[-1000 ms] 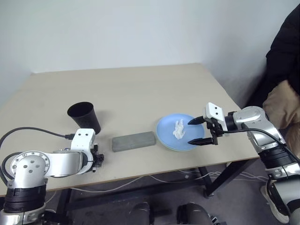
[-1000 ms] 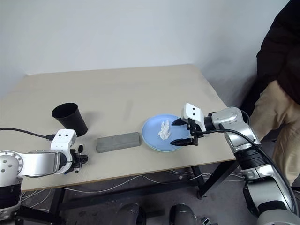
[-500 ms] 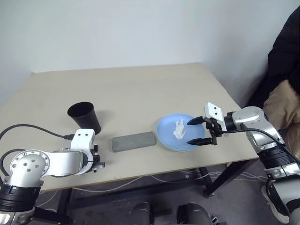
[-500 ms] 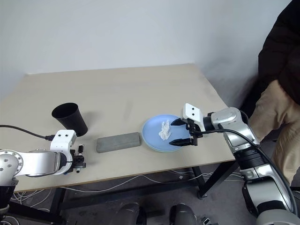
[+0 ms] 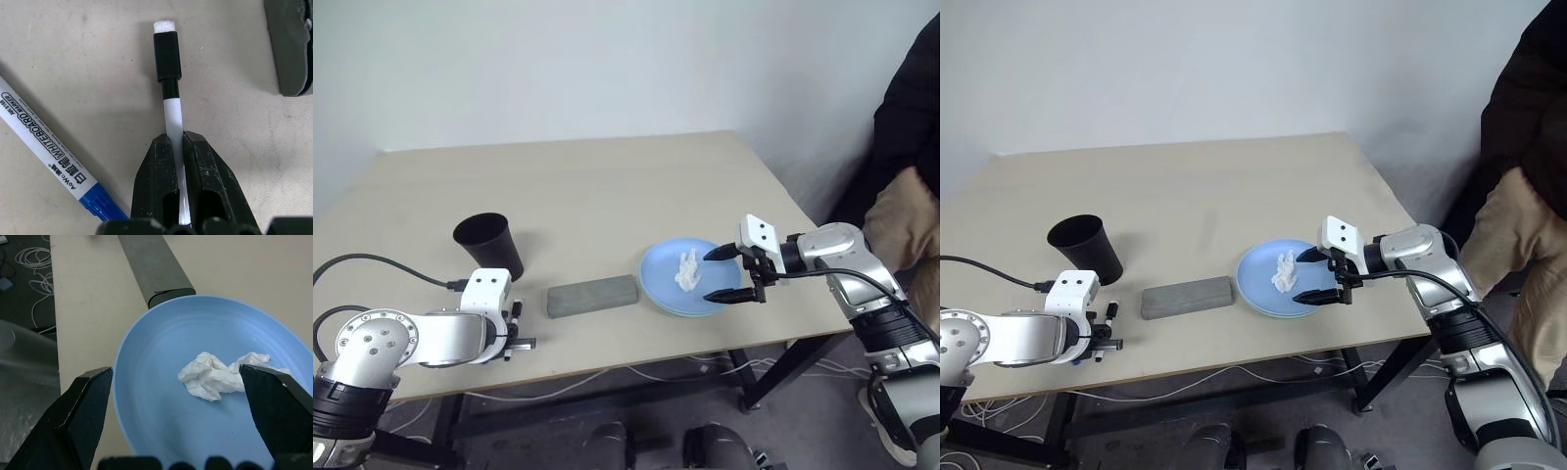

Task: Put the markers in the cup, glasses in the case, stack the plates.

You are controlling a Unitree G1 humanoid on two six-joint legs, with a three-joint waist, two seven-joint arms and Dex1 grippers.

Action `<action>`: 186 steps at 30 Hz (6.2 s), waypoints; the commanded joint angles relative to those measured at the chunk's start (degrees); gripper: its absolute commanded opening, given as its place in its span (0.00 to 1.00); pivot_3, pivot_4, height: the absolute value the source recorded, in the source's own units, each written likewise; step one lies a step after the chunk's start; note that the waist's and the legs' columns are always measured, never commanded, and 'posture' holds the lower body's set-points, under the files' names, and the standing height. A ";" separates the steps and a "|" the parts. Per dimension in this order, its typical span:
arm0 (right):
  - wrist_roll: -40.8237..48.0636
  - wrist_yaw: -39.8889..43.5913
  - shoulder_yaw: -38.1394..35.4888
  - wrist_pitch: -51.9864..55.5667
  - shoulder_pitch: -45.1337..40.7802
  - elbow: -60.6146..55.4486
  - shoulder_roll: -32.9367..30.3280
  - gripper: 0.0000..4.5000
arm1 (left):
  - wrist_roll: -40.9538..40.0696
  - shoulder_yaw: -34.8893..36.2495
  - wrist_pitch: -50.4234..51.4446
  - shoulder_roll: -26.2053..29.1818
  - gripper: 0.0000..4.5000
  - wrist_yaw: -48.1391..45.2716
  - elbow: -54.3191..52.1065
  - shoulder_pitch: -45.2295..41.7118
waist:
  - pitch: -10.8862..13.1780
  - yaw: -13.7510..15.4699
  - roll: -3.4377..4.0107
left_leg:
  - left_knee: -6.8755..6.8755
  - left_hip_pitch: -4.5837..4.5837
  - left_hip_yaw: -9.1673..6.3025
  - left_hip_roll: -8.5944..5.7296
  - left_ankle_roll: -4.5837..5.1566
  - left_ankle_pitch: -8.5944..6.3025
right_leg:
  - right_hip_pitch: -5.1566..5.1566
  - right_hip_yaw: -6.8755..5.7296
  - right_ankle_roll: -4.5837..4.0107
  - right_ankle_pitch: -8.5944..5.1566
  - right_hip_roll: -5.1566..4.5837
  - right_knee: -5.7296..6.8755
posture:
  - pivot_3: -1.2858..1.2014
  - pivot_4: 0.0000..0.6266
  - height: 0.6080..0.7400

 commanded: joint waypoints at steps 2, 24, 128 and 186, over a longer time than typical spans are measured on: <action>0.45 -0.12 -0.68 -0.66 -1.55 -1.23 0.13 1.00 | -0.53 -0.50 -1.26 1.22 0.00 -0.32 -0.26 -1.09 | 0.00 0.01 0.00 | 0.00 0.00 0.01 0.00 0.00 0.00 | 0.00 0.00 0.00 0.00 0.00 0.00 | 0.52 0.00 0.71; 0.42 0.20 -0.44 -0.08 -1.37 -1.33 0.04 1.00 | 40.86 1.82 -11.28 3.12 0.00 -46.72 -8.33 -10.15 | 0.08 0.01 -0.10 | -0.10 -0.04 0.11 -0.01 -0.02 0.01 | -0.09 0.01 0.00 0.00 0.03 -0.07 | 0.52 0.00 0.71; 2.36 -1.67 -3.32 0.18 -6.54 3.19 0.56 1.00 | 88.19 20.87 -48.79 -25.31 1.00 -63.60 9.19 -6.35 | 0.07 0.00 -0.18 | -0.10 -0.06 0.08 0.09 0.02 0.01 | -0.05 -0.18 0.11 0.07 -0.02 -0.09 | 0.52 0.00 0.71; 1.16 1.73 -1.63 -1.16 -7.58 5.50 0.48 1.00 | 66.48 39.62 22.73 -36.52 1.00 -20.24 -8.27 -4.78 | 0.04 -0.01 -0.30 | -0.04 0.01 -0.08 0.05 -0.02 0.02 | 0.08 -0.20 0.11 0.07 -0.07 -0.05 | 0.52 0.00 0.71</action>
